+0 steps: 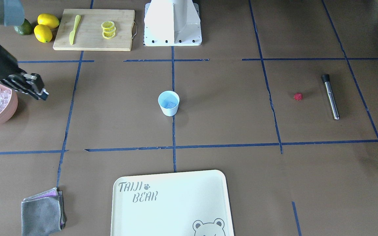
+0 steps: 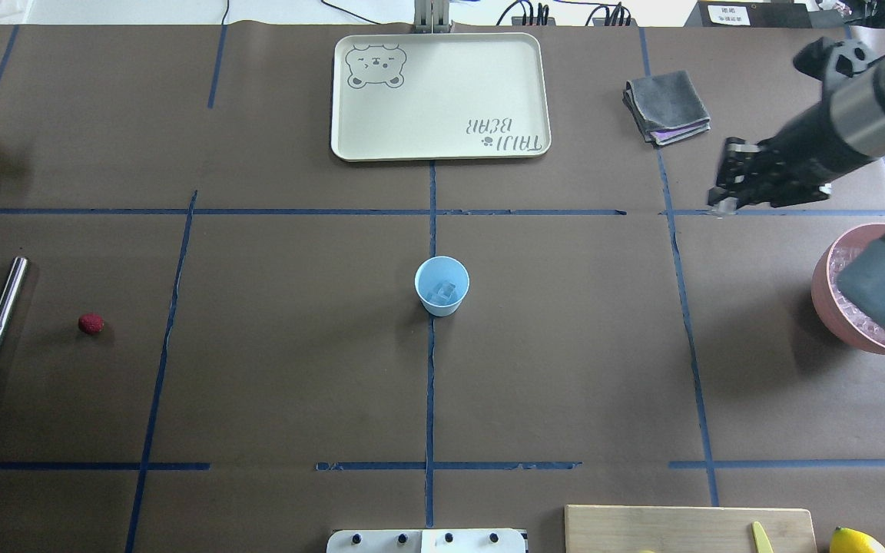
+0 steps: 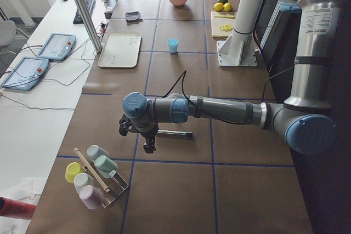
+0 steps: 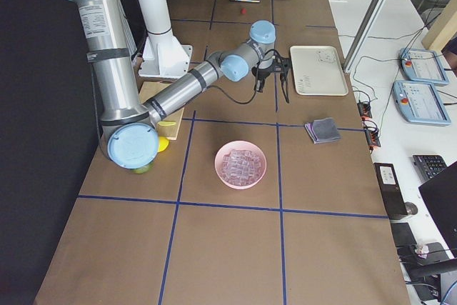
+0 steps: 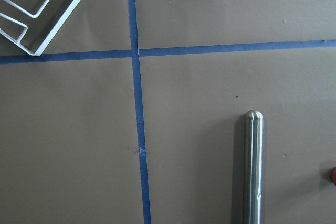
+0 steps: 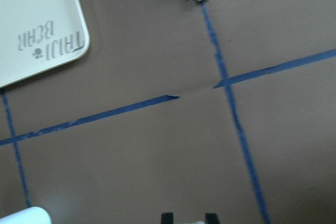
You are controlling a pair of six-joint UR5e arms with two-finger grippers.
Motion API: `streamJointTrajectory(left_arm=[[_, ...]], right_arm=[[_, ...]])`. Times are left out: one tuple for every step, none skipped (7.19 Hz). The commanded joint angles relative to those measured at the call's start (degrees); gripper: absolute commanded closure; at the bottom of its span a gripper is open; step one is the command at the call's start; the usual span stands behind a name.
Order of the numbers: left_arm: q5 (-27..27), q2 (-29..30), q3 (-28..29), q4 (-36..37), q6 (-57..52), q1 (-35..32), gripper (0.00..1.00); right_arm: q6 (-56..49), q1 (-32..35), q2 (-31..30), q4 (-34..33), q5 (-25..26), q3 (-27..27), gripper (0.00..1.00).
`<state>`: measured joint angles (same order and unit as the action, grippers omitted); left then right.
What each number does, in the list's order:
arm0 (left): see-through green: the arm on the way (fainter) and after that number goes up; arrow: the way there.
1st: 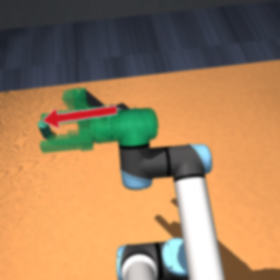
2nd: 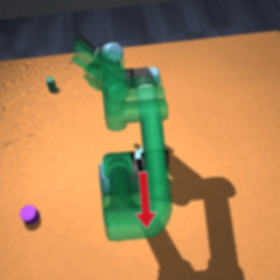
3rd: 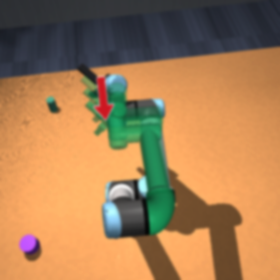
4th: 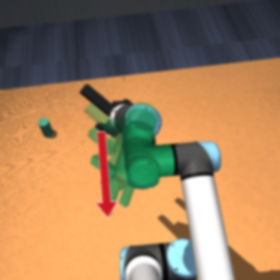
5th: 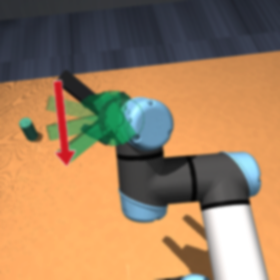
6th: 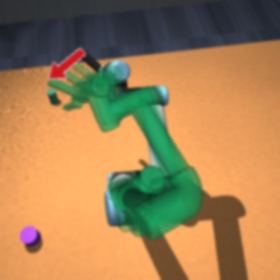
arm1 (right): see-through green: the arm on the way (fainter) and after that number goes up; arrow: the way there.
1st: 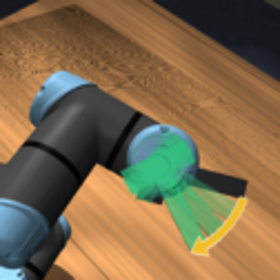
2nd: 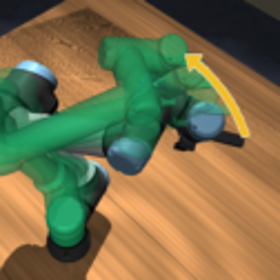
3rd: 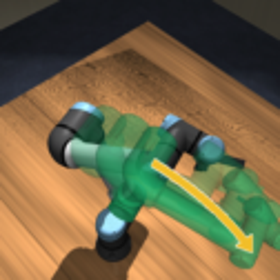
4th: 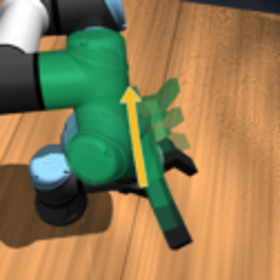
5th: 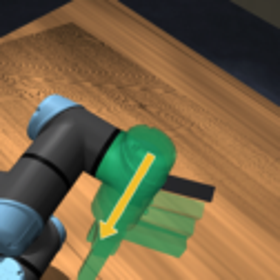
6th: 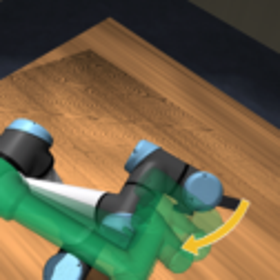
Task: Mash ice and strawberries in cup
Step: 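Carry the ice cube with the right gripper into the blue cup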
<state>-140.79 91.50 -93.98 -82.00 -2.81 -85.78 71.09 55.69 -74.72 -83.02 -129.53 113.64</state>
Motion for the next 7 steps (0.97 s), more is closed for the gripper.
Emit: streamJointTrajectory(left_arm=[[-0.01,0.00,0.03,0.00,0.00,0.00,0.00],[-0.01,0.00,0.03,0.00,0.00,0.00,0.00],[-0.01,0.00,0.03,0.00,0.00,0.00,0.00],[-0.01,0.00,0.03,0.00,0.00,0.00,0.00],[-0.01,0.00,0.03,0.00,0.00,0.00,0.00],[-0.01,0.00,0.03,0.00,0.00,0.00,0.00],[-0.01,0.00,0.03,0.00,0.00,0.00,0.00]], right_arm=[[16.66,-12.91,8.77,-0.30,10.73,-0.87,1.00],[21.50,-17.85,13.32,-0.04,15.66,-4.18,1.00],[25.73,-21.64,18.76,0.31,19.19,-9.78,1.00],[27.07,-24.63,21.34,0.40,22.71,-12.62,1.00],[27.96,-25.79,22.76,0.40,24.14,-13.96,1.00],[27.97,-26.07,23.03,0.40,24.24,-14.23,1.00],[27.97,-26.16,25.30,0.40,24.59,-16.84,1.00]])
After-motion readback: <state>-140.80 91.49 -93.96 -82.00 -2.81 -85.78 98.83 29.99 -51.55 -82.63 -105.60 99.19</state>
